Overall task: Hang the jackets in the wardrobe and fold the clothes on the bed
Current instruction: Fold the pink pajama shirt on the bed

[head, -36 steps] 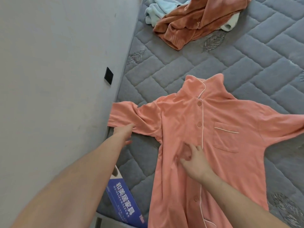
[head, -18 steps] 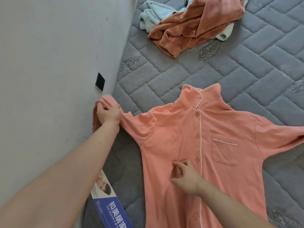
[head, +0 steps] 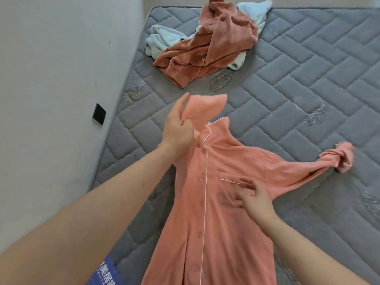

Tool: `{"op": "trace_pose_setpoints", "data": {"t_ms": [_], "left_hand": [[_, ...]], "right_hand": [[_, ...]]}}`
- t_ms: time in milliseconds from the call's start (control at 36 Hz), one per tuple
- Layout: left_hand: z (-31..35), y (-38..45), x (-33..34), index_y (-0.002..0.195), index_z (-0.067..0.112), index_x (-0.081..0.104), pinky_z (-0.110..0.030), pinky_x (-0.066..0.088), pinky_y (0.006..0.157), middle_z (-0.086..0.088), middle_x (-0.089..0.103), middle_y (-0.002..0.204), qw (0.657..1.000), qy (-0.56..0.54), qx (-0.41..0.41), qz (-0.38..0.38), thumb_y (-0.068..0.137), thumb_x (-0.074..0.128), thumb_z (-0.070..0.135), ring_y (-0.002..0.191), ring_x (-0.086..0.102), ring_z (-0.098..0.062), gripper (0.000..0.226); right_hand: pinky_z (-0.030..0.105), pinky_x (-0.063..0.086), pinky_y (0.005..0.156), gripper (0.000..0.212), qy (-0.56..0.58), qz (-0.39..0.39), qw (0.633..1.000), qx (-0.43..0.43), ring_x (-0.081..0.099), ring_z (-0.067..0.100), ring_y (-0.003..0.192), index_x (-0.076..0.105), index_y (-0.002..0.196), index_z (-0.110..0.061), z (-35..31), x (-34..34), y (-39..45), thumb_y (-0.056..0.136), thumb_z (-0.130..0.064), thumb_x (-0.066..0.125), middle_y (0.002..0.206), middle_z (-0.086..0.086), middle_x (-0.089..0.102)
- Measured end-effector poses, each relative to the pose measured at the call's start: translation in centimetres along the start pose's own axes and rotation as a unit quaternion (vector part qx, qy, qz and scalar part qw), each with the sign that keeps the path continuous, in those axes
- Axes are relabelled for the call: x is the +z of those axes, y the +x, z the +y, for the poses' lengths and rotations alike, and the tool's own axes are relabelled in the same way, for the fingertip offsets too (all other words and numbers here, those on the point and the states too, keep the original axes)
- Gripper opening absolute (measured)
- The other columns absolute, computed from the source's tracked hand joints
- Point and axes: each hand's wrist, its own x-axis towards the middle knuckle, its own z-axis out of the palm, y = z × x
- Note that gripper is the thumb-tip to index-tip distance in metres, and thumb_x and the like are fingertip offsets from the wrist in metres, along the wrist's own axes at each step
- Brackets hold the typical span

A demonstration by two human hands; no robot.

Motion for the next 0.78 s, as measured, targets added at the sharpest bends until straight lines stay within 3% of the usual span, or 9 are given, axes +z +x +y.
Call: {"op": "trace_pose_setpoints", "data": {"t_ms": [83, 167, 250, 361, 444, 500, 583, 694, 778], "left_hand": [[2.3, -0.9, 3.7, 0.144, 0.021, 0.054, -0.027, 0.046, 0.108, 0.002, 0.068, 0.129, 0.999, -0.015, -0.040, -0.014, 0.086, 0.033, -0.008, 0.122, 0.061, -0.011, 0.068], [4.3, -1.8, 7.5, 0.137, 0.018, 0.059, -0.003, 0.048, 0.061, 0.027, 0.071, 0.072, 0.994, -0.075, -0.078, -0.022, 0.093, 0.034, -0.007, 0.069, 0.068, 0.011, 0.056], [6.3, -2.7, 11.0, 0.126, 0.013, 0.066, -0.007, 0.046, 0.045, 0.014, 0.078, 0.084, 0.991, -0.110, -0.080, -0.018, 0.100, 0.039, -0.003, 0.052, 0.065, 0.007, 0.041], [8.0, -3.9, 15.9, 0.121, 0.022, 0.066, -0.016, 0.055, 0.055, 0.016, 0.072, 0.113, 0.992, -0.113, -0.025, -0.057, 0.098, 0.030, -0.008, 0.070, 0.071, -0.004, 0.052], [8.7, -5.3, 19.8, 0.135, 0.018, 0.062, -0.015, 0.050, 0.093, -0.001, 0.062, 0.137, 0.988, -0.028, 0.065, -0.138, 0.094, 0.035, -0.012, 0.120, 0.061, -0.009, 0.057], [8.8, -6.6, 22.7, 0.145, 0.015, 0.054, -0.022, 0.038, 0.113, 0.001, 0.053, 0.149, 0.972, 0.042, 0.112, -0.203, 0.090, 0.038, -0.011, 0.136, 0.049, -0.007, 0.064], [8.3, -8.9, 26.4, 0.155, 0.020, 0.038, -0.034, 0.041, 0.111, 0.000, 0.044, 0.157, 0.922, 0.140, 0.152, -0.328, 0.090, 0.049, 0.017, 0.132, 0.049, -0.013, 0.066], [4.6, -11.2, 28.8, 0.161, 0.024, 0.017, -0.042, 0.045, 0.104, -0.007, 0.022, 0.164, 0.821, 0.278, 0.133, -0.481, 0.085, 0.065, 0.010, 0.128, 0.054, -0.029, 0.091], [1.0, -13.1, 27.1, 0.154, 0.021, 0.036, -0.038, 0.042, 0.109, -0.002, 0.028, 0.162, 0.849, 0.298, 0.066, -0.430, 0.087, 0.065, 0.016, 0.135, 0.050, -0.029, 0.073]], "right_hand": [[0.041, 0.061, 0.077, 0.033, -0.002, 0.021, 1.000, 0.004, 0.072, 0.031, 0.086, 0.062, 0.116, -0.022, 0.2, -4.0, 0.1, 0.091, 0.000, 0.062, 0.119, 0.001, 0.062], [0.042, 0.059, 0.074, 0.034, 0.011, 0.030, 0.999, 0.017, 0.070, 0.026, 0.079, 0.062, 0.117, -0.022, 0.7, -7.8, 0.0, 0.092, 0.001, 0.063, 0.112, 0.001, 0.065], [0.030, 0.055, 0.064, 0.034, 0.024, 0.035, 0.999, 0.029, 0.067, 0.019, 0.072, 0.062, 0.117, -0.020, 1.3, -11.4, -0.2, 0.091, 0.002, 0.065, 0.110, 0.000, 0.066], [0.026, 0.054, 0.058, 0.032, 0.034, 0.055, 0.997, 0.040, 0.068, 0.018, 0.073, 0.065, 0.112, -0.025, 2.3, -15.6, -0.4, 0.092, -0.001, 0.065, 0.111, -0.004, 0.064], [0.032, 0.054, 0.072, 0.032, 0.034, 0.071, 0.996, 0.043, 0.069, 0.021, 0.080, 0.064, 0.117, -0.023, 3.2, -18.3, -0.5, 0.093, -0.001, 0.064, 0.114, -0.002, 0.064], [0.036, 0.051, 0.077, 0.033, 0.038, 0.077, 0.995, 0.050, 0.068, 0.022, 0.079, 0.064, 0.118, -0.022, 3.9, -19.8, -0.5, 0.093, -0.001, 0.064, 0.114, -0.001, 0.064], [0.036, 0.050, 0.073, 0.034, 0.041, 0.084, 0.994, 0.061, 0.063, 0.021, 0.075, 0.064, 0.115, -0.021, 5.3, -21.4, -0.4, 0.092, 0.004, 0.062, 0.111, 0.001, 0.064], [0.034, 0.049, 0.064, 0.034, 0.042, 0.093, 0.991, 0.084, 0.063, 0.023, 0.070, 0.062, 0.118, -0.015, 7.5, -22.7, 0.0, 0.091, 0.006, 0.062, 0.110, 0.005, 0.063], [0.036, 0.049, 0.073, 0.032, 0.012, 0.088, 0.992, 0.095, 0.067, 0.024, 0.073, 0.063, 0.113, -0.020, 9.2, -23.1, -0.1, 0.090, 0.002, 0.064, 0.109, 0.004, 0.064]]}}
